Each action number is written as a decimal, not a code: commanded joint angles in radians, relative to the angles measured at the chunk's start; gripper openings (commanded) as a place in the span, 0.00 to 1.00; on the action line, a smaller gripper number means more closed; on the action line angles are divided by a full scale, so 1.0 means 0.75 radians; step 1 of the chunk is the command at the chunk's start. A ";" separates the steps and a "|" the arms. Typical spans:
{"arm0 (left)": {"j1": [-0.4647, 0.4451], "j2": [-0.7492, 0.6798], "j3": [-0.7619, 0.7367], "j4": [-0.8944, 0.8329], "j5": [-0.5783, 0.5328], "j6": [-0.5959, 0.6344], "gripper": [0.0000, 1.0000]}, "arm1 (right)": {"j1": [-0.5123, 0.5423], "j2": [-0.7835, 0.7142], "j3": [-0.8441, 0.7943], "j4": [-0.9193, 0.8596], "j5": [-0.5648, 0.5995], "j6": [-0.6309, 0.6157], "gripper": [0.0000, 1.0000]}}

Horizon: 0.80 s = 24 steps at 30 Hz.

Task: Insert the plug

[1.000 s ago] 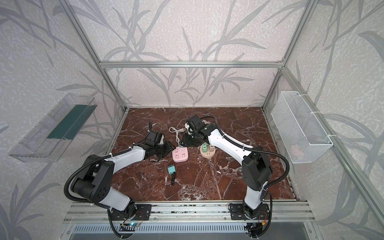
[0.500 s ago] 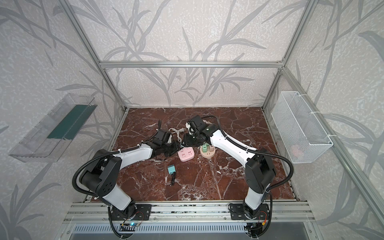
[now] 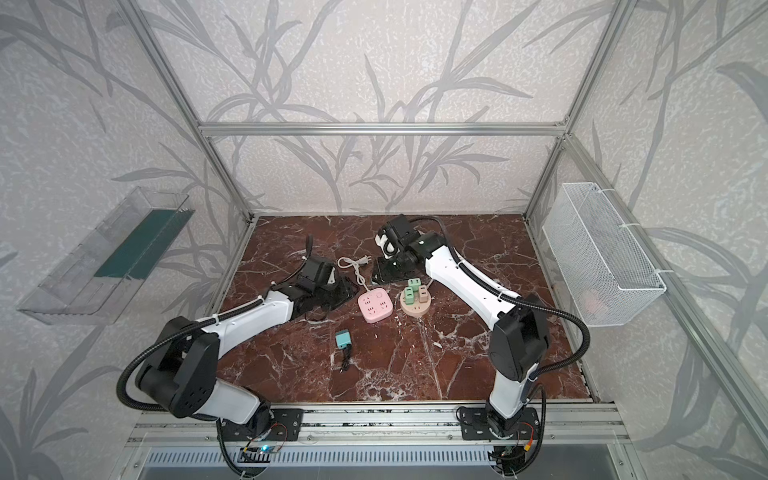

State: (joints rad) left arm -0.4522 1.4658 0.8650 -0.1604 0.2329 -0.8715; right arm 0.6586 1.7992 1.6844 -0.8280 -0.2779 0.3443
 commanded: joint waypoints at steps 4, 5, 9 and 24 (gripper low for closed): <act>0.063 -0.189 -0.015 -0.206 -0.111 0.127 0.57 | 0.012 0.176 0.203 -0.280 0.018 -0.190 0.00; 0.078 -0.224 -0.038 -0.207 -0.115 0.133 0.58 | 0.015 0.205 0.248 -0.305 0.017 -0.199 0.00; 0.146 -0.327 -0.081 -0.247 -0.090 0.154 0.58 | 0.068 0.287 0.348 -0.328 0.079 -0.211 0.00; 0.158 -0.472 -0.131 -0.338 -0.067 0.213 0.63 | 0.197 0.506 0.572 -0.421 0.326 -0.204 0.00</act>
State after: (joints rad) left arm -0.3344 1.1381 0.7765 -0.3809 0.1883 -0.7330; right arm 0.8070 2.1746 2.0975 -1.1095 -0.0704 0.1967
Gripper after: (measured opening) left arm 0.628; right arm 0.430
